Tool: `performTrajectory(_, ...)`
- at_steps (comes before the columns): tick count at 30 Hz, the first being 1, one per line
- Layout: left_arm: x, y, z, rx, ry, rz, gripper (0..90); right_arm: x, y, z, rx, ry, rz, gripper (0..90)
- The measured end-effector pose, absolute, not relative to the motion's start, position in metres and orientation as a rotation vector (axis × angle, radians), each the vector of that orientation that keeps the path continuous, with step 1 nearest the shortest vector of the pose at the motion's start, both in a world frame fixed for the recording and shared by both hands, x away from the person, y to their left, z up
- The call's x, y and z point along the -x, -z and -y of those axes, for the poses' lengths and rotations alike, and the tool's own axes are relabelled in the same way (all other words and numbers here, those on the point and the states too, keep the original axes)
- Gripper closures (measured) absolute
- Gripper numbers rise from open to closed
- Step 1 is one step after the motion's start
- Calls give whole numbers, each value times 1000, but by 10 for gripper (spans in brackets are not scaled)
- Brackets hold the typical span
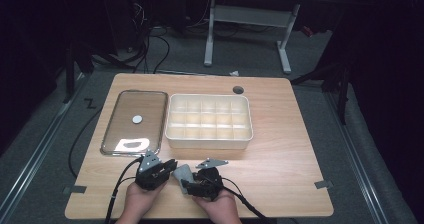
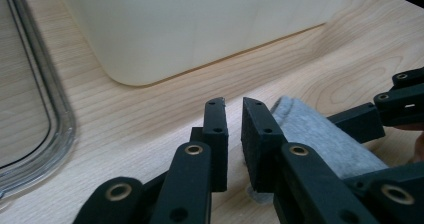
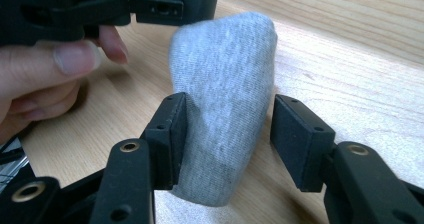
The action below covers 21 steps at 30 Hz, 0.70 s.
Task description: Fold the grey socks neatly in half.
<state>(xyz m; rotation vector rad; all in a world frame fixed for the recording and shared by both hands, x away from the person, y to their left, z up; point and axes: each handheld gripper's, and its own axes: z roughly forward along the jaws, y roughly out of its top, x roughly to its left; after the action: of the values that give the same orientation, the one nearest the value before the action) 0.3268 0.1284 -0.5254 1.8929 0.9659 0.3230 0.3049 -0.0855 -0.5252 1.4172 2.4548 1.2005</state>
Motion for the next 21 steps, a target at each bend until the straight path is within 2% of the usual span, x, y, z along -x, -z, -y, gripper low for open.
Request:
performTrajectory(13,-326,522,-137,-1905,-377,-978,808,-303,524,84,-1375,-1221,-2492,599)
performTrajectory(21,-321,521,-160,-1932,-438,-980,774,-302,521,82,-1350,-1203,-2526,638)
